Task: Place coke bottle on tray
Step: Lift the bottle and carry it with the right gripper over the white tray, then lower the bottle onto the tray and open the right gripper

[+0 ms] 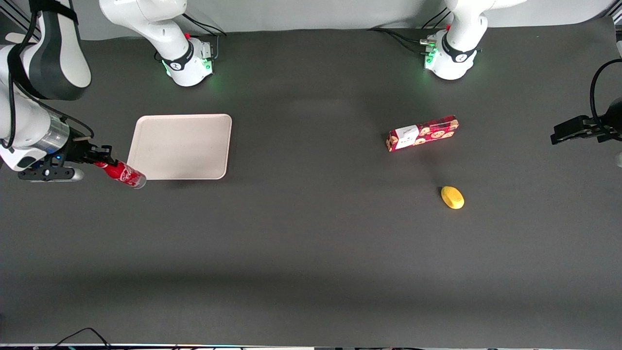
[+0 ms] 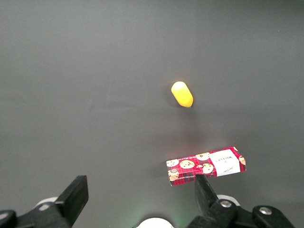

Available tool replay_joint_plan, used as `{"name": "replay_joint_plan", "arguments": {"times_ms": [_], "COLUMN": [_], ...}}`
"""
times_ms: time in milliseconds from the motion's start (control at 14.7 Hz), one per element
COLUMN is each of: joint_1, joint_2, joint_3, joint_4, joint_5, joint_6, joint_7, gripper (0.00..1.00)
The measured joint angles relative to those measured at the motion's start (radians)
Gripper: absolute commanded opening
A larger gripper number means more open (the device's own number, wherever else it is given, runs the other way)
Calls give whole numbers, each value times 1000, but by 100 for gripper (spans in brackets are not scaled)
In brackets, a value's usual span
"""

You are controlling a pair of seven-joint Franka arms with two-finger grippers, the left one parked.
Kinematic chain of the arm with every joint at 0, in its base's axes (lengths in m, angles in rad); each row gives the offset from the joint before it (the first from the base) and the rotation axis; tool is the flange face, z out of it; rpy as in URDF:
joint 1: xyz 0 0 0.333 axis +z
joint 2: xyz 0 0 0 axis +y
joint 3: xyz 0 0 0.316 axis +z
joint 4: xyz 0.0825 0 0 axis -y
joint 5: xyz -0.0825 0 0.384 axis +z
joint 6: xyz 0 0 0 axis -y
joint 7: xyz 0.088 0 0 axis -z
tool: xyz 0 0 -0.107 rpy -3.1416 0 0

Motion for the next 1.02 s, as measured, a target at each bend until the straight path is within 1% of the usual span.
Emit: {"name": "replay_joint_plan", "arguments": {"times_ms": [204, 475, 815, 1019], "joint_1": [-71, -103, -122, -132], "joint_2": [-22, -52, -61, -61], "joint_3": [-3, -3, -2, -3], "joint_4": [-117, -242, -344, -393], "joint_5": [0, 0, 0, -2], "joint_6": [72, 144, 269, 303], "joint_7": [-42, -53, -67, -92], "gripper": [0, 0, 0, 0]}}
